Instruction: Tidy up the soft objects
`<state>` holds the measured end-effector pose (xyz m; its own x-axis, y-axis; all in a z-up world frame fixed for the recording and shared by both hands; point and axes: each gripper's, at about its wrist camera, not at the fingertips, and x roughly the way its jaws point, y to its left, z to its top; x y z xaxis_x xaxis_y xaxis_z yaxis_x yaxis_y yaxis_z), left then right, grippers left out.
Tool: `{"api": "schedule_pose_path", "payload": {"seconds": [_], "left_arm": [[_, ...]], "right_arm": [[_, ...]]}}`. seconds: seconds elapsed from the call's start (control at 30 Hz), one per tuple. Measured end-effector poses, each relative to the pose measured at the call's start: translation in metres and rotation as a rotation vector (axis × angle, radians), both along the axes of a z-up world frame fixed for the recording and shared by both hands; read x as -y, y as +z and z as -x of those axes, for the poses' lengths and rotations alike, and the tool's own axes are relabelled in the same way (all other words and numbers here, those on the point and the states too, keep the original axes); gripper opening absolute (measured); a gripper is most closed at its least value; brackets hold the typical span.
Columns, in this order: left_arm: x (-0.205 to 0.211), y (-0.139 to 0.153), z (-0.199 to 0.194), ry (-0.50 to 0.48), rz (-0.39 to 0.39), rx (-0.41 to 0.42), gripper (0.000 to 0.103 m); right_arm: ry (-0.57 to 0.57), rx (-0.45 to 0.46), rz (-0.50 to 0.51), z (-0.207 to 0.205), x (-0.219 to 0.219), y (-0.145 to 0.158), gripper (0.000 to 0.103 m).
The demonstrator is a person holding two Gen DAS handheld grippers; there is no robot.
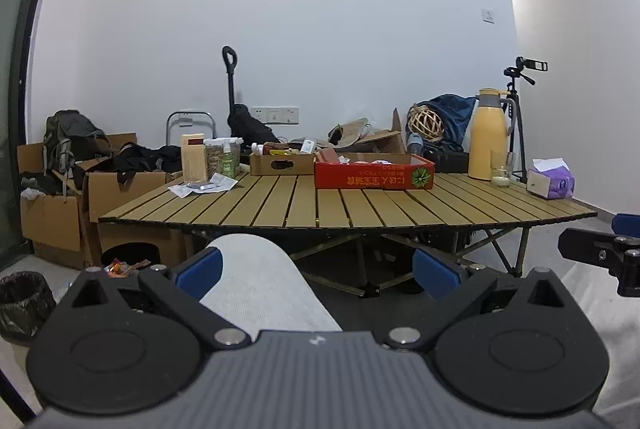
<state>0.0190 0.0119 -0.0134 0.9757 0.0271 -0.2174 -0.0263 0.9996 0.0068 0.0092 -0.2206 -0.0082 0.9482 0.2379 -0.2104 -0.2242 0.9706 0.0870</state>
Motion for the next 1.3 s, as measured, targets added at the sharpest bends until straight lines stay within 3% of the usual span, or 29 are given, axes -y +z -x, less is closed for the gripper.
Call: {"api": "schedule_pose_path", "payload": {"seconds": [1.3], "left_arm": [[0.0040,0.0020,0.0010,-0.020,-0.020,0.017,0.103]], "right_arm": [[0.009,-0.015,-0.027,-0.0089,0.0075,-0.0046,0.103]]}}
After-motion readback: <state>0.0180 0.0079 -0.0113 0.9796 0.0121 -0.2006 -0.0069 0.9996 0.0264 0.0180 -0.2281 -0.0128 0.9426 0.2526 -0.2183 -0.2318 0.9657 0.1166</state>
